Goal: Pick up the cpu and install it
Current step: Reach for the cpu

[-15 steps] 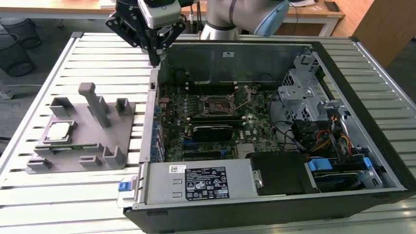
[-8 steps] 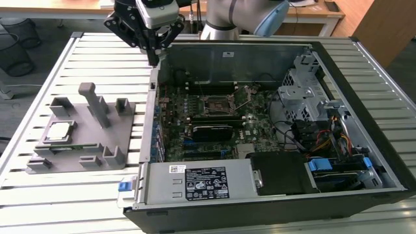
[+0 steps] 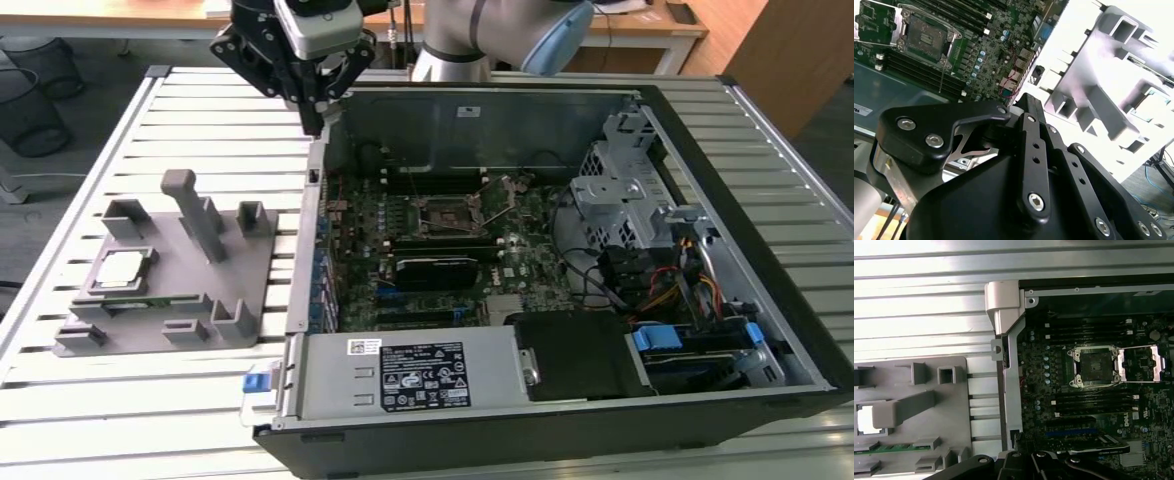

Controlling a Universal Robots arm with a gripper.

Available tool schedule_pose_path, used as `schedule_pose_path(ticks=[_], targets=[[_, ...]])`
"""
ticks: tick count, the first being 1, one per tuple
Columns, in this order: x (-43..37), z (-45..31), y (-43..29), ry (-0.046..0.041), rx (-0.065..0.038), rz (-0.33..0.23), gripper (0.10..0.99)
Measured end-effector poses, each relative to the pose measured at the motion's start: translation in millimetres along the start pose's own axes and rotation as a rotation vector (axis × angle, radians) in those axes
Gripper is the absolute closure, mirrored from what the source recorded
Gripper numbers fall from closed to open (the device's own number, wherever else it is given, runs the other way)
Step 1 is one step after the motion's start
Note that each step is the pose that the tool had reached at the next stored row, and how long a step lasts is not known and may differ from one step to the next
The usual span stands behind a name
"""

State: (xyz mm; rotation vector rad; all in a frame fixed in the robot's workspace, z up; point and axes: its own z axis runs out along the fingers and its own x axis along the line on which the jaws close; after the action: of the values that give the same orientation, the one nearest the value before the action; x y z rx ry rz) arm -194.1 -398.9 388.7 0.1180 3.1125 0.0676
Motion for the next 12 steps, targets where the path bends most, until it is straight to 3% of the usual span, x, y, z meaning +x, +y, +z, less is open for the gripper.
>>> schedule_pose_path(ticks=[12], targets=[[2.8, 0.5, -0.2, 0.0000, 0.000, 0.000, 0.980]])
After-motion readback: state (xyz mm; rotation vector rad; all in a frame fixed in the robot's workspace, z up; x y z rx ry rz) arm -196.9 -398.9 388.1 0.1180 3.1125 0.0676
